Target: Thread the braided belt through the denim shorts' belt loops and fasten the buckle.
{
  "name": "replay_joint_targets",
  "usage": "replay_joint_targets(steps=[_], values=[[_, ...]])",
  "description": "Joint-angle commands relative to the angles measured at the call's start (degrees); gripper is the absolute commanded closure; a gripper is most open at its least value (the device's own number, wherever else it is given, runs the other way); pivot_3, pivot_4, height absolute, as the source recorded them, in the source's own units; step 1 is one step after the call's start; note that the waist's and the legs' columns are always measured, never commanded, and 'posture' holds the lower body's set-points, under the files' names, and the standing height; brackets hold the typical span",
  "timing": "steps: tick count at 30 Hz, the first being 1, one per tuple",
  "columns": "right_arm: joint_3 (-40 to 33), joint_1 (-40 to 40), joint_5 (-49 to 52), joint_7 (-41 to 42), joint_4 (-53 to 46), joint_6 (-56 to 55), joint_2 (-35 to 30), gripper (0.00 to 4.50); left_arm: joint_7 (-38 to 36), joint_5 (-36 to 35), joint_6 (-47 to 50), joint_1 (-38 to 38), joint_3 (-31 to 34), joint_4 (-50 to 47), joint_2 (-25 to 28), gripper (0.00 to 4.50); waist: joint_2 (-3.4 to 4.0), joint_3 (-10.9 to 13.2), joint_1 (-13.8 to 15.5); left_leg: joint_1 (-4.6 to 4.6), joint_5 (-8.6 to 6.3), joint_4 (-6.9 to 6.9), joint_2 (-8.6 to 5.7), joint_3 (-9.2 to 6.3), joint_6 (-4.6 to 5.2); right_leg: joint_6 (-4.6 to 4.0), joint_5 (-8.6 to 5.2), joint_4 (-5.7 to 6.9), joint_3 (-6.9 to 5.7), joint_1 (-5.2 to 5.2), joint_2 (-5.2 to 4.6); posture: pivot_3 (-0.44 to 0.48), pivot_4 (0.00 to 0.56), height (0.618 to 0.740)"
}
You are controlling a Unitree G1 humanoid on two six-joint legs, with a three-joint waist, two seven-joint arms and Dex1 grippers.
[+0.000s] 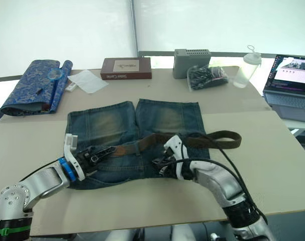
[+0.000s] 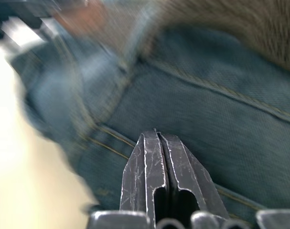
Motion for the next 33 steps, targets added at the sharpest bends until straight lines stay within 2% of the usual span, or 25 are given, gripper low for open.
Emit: replay_joint_targets(steps=[1,9,16,19,24,28,32,33], values=[[1.41,-0.66,-4.90,-0.13,2.68,-0.86,-1.03,4.46,-0.27,-3.92,-1.66,1.13,4.65,-1.31,4.16,4.50,0.00,0.00,0.03,0.02,-0.01,-0.02,0.00,-0.01,-0.01,-0.02,-0.01,0.00,0.00,0.00,-0.01,0.000,0.150,0.740],[-0.73,-0.06,-6.60,0.68,5.18,0.15,-2.74,4.46,-5.49,-4.99,0.04,7.69,12.26,3.00,12.76,4.50,-0.08,-0.06,0.42,0.16,-0.01,-0.03,0.01,-0.03,-0.03,-0.04,-0.03,-0.01,-0.04,0.14,-0.02,0.000,0.150,0.740],[-2.30,0.19,-6.72,1.53,5.97,-0.02,-4.30,4.46,-8.63,-7.78,1.05,12.77,20.66,8.31,17.28,4.50,-0.17,-0.10,1.53,0.38,-0.03,-0.04,0.04,-0.03,-0.03,-0.35,-0.32,-0.08,-0.14,0.17,-0.12,0.000,0.150,0.740],[-2.78,0.29,-6.70,1.88,6.12,0.20,-5.09,4.46,-9.67,-7.77,1.89,12.83,21.44,10.28,18.78,4.50,-0.20,-0.12,2.05,0.42,-0.29,-0.02,0.03,-0.03,-0.47,-0.33,-0.42,-0.08,-0.19,0.23,-0.21,0.000,0.150,0.740],[-6.00,0.48,-4.81,2.70,5.14,-1.08,-5.36,4.46,-11.17,-7.47,2.78,11.07,19.45,11.54,18.58,4.50,-0.23,-0.11,2.23,0.45,-0.30,-0.02,-0.04,-0.03,-0.47,-0.29,-0.43,-0.08,-0.20,0.28,-0.25,0.000,0.150,0.740],[-13.05,2.67,3.89,8.24,-3.09,4.33,-9.40,3.28,-12.92,-7.92,3.75,8.56,15.09,8.13,15.86,4.50,-0.19,-0.05,2.91,0.36,-0.31,-0.02,-0.12,-0.02,-0.44,-0.27,-0.44,-0.07,-0.20,0.24,-0.34,0.000,0.150,0.740],[-20.49,5.99,4.60,7.41,-8.27,5.95,-14.90,1.90,-13.51,-7.92,3.74,6.87,11.68,5.25,13.10,4.50,-0.26,-0.01,2.70,0.10,-0.32,-0.02,-0.13,-0.02,-0.42,0.00,-0.28,0.00,-0.16,0.17,-0.48,0.000,0.150,0.740],[-21.91,6.67,4.91,7.50,-9.42,6.48,-16.20,1.90,-13.63,-7.92,3.74,6.53,11.11,4.68,12.49,4.50,-0.25,-0.01,2.67,0.02,-0.32,-0.03,-0.13,-0.03,-0.43,0.03,-0.26,0.00,-0.17,0.08,-0.49,0.000,0.150,0.740]])
